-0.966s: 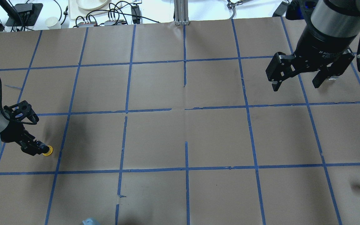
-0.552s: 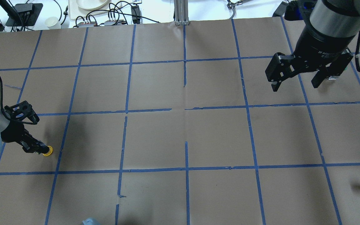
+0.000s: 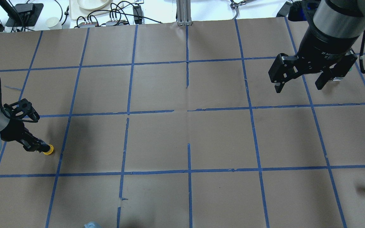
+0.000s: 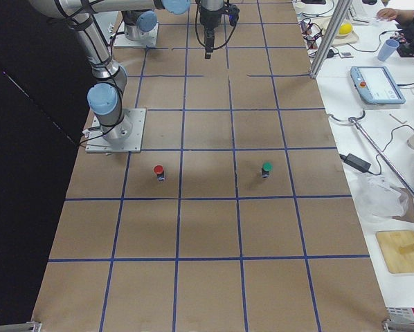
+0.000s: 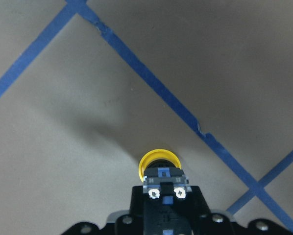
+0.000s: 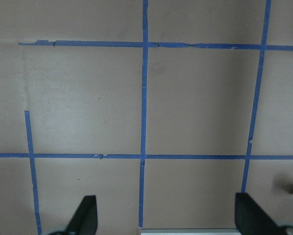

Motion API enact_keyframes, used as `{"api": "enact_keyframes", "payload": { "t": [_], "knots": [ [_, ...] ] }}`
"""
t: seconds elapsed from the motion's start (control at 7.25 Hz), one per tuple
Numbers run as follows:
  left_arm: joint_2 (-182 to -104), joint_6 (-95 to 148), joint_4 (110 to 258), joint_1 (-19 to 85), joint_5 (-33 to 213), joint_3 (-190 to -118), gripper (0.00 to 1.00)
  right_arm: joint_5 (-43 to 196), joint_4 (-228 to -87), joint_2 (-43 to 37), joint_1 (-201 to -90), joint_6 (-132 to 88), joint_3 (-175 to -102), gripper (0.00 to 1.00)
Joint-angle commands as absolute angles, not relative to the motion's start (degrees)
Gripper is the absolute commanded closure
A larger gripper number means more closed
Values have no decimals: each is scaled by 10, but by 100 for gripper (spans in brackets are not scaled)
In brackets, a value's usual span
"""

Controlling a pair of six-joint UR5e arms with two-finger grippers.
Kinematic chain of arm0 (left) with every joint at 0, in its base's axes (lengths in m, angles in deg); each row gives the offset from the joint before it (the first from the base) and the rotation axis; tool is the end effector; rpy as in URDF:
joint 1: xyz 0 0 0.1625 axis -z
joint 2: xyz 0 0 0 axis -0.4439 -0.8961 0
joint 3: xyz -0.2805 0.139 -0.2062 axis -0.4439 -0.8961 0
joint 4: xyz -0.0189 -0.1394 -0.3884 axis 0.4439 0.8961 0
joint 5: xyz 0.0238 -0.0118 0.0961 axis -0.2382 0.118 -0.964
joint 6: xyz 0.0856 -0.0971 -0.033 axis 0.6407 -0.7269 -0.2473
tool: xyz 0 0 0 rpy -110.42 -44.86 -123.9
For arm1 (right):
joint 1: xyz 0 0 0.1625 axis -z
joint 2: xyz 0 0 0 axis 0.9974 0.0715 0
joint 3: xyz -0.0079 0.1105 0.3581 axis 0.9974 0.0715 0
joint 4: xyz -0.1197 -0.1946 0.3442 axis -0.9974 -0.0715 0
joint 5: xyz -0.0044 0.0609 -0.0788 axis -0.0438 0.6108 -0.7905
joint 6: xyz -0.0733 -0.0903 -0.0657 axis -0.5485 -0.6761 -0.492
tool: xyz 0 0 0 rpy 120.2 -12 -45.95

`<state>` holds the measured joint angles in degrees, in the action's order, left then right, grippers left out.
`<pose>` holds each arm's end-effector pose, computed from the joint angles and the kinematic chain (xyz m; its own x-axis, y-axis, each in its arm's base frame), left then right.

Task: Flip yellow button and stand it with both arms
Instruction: 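Close the left gripper on the yellow button base while the right arm shifts, then lift the yellow button with the left gripper toward the table center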

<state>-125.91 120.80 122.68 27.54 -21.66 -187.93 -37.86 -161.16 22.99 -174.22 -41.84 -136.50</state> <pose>0.1419 -0.4201 0.1634 -0.7220 0.6911 0.0329 0.6917 0.7222 0.0083 0.1173 -0.4441 0.4272 -0.9994 -0.0293 0.0183 -0.0277 0.9963 0.0811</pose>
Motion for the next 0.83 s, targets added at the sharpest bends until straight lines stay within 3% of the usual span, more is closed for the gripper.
{"api": "enact_keyframes", "payload": {
  "t": [0.0, 0.41, 0.69],
  "knots": [
    [-1211, 1197, 1283, 309, -151, -1876, 81, -377, -1607, 228, -1741, -417, -1366, 0],
    [-1157, 1001, 1363, 443, -19, -1865, 81, -369, -1608, 231, -1739, -353, -1362, 0],
    [-1149, 793, 1443, 545, 79, -1789, 81, -268, -1609, 226, -1735, -197, -1356, 0]
  ]
}}
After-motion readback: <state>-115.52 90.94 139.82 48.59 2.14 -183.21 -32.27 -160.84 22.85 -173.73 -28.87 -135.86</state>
